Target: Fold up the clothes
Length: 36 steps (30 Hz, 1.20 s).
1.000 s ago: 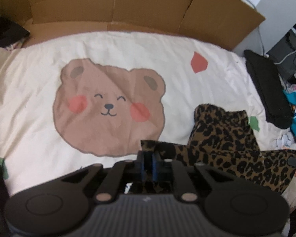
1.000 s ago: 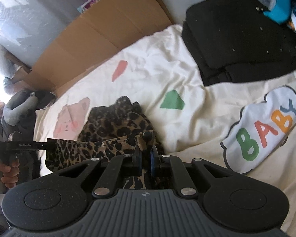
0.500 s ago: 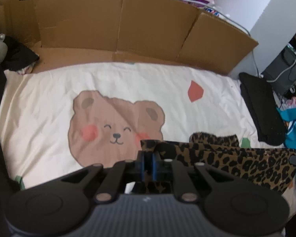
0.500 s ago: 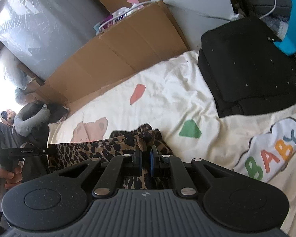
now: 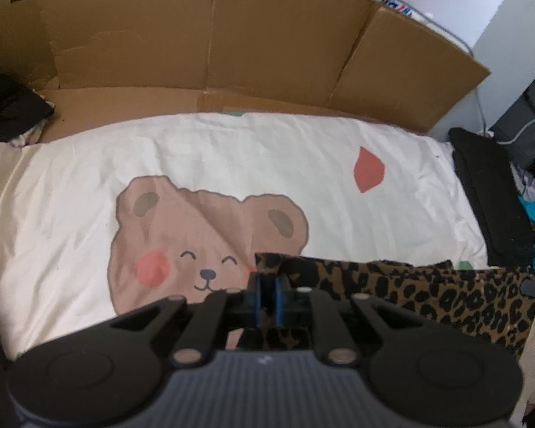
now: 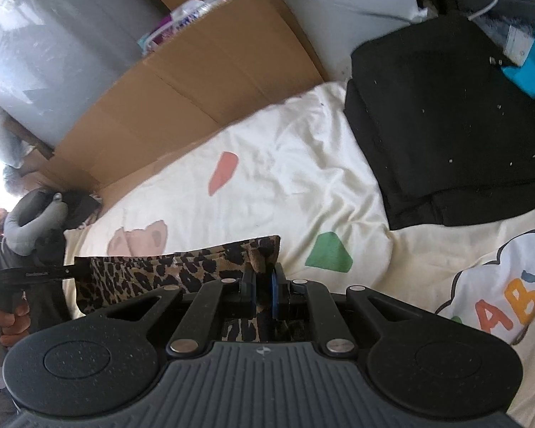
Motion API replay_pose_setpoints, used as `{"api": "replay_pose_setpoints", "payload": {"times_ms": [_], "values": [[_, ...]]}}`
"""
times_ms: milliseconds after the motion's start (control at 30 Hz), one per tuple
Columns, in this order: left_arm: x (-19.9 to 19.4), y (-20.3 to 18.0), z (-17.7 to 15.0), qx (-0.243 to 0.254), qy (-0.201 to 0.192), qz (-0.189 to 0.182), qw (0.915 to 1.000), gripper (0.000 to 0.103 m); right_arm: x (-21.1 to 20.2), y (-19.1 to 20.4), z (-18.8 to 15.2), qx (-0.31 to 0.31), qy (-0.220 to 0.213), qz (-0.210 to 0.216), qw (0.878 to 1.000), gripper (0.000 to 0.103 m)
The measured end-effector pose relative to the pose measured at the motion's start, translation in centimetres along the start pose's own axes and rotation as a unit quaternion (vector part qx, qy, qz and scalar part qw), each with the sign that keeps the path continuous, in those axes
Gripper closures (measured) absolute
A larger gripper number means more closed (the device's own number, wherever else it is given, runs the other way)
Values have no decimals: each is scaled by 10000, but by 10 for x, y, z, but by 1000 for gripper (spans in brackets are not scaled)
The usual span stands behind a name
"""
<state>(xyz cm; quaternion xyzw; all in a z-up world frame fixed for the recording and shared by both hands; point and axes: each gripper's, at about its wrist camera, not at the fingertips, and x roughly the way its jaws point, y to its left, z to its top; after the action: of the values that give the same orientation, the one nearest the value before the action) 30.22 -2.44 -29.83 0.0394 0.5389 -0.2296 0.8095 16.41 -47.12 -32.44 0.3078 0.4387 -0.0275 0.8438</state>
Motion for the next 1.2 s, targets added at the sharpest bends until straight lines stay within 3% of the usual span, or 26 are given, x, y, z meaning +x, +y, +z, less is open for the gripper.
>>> {"api": "replay_pose_setpoints", "payload": {"times_ms": [633,800,967,1200], "values": [[58,9,8,-9,258,78,9996,95,56,-29,7,209,435,-256,9985,97],[49,13,5,-201,118,-21,9997,95,57,-30,9,244,382,-187,9988,97],[24,16,6,-84,-28,-224,9997,95,44,-24,12,143,300,-73,9994,97],[35,11,13,-25,-20,-88,10000,95,46,-23,12,113,317,-106,9994,97]]}}
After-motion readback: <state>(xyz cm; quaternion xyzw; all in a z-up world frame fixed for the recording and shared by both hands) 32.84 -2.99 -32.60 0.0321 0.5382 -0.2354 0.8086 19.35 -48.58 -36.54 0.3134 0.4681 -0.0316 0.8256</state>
